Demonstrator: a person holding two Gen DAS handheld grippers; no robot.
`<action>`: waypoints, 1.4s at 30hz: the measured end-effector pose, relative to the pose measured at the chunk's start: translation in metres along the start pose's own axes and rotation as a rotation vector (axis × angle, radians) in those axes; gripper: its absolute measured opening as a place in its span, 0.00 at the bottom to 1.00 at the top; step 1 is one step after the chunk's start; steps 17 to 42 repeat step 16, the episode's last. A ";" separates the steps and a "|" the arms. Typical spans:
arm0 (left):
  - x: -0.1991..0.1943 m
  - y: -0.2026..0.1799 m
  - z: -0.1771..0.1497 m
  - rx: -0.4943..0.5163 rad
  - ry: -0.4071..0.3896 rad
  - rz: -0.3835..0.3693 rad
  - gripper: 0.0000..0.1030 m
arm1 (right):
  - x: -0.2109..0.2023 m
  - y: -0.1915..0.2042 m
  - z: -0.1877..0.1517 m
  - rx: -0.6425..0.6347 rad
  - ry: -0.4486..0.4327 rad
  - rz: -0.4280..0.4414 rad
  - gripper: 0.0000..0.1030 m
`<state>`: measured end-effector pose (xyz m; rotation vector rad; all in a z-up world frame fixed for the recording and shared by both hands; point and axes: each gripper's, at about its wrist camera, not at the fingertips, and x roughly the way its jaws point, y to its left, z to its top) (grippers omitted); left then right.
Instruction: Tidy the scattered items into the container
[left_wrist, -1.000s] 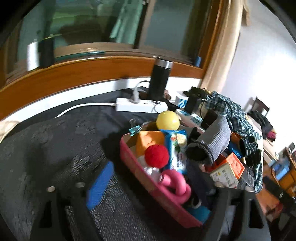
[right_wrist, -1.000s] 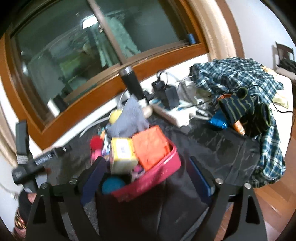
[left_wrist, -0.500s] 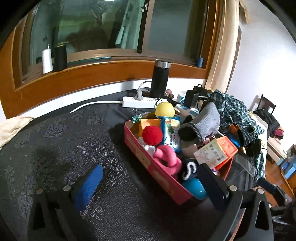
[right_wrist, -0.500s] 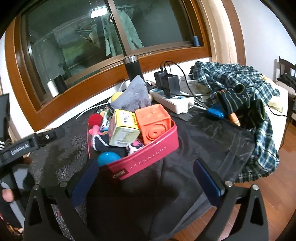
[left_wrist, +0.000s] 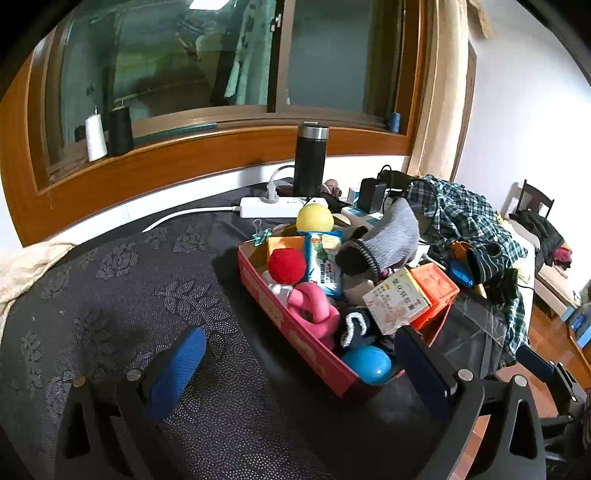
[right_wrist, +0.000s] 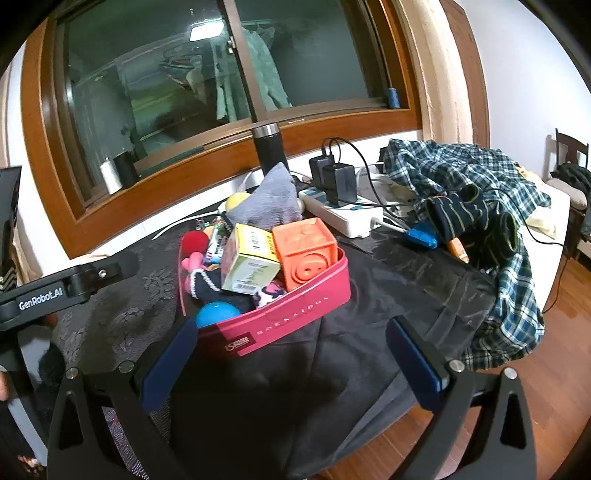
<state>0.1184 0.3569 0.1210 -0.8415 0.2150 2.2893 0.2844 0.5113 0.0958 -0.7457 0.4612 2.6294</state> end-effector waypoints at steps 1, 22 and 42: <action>-0.001 -0.003 0.000 0.008 -0.006 0.001 1.00 | 0.000 0.001 0.000 -0.003 -0.001 0.001 0.99; -0.003 -0.050 0.003 0.138 -0.091 -0.005 1.00 | 0.001 -0.025 0.004 0.085 0.002 -0.043 0.99; -0.003 -0.050 0.003 0.138 -0.091 -0.005 1.00 | 0.001 -0.025 0.004 0.085 0.002 -0.043 0.99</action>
